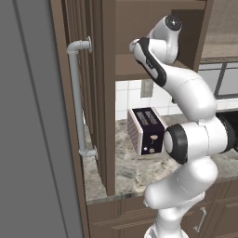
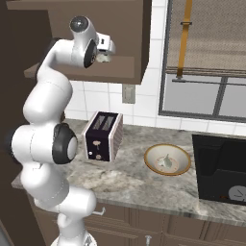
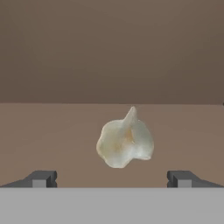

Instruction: Pick the garlics from the cabinet and place them in one bowl. Pick the sweet potato from the sink and place it in the other bowl.

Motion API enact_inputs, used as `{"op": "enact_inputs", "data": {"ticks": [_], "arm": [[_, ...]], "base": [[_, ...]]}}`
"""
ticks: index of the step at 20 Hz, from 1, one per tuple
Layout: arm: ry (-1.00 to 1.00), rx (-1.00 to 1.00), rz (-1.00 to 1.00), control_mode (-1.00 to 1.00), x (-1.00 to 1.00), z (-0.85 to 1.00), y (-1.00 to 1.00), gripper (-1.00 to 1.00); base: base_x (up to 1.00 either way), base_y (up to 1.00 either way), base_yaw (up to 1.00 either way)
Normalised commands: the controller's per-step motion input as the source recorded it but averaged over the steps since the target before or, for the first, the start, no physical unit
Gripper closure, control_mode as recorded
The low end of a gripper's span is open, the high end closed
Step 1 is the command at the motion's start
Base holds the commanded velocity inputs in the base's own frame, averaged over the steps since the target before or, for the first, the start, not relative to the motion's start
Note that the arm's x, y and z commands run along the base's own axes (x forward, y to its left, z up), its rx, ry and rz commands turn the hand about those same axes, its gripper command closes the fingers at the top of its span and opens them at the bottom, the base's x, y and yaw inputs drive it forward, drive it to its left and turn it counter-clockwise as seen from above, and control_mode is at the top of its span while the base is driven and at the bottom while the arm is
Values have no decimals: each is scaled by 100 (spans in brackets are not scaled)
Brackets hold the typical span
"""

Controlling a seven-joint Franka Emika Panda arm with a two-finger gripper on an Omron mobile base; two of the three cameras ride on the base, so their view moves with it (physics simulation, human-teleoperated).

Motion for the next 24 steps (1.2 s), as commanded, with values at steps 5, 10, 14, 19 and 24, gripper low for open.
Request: {"op": "enact_inputs", "data": {"ticks": [5,10,14,19,24], "arm": [[3,0,0,-100,41,-4,-5,-100],[1,0,0,-100,13,0,-3,-100],[0,0,0,-100,2,-6,0,-100],[0,0,0,-100,0,-22,0,-100],[0,0,0,-100,3,-8,0,-100]], "base": [[0,0,0],[0,0,0],[0,0,0],[0,0,0],[0,0,0]]}}
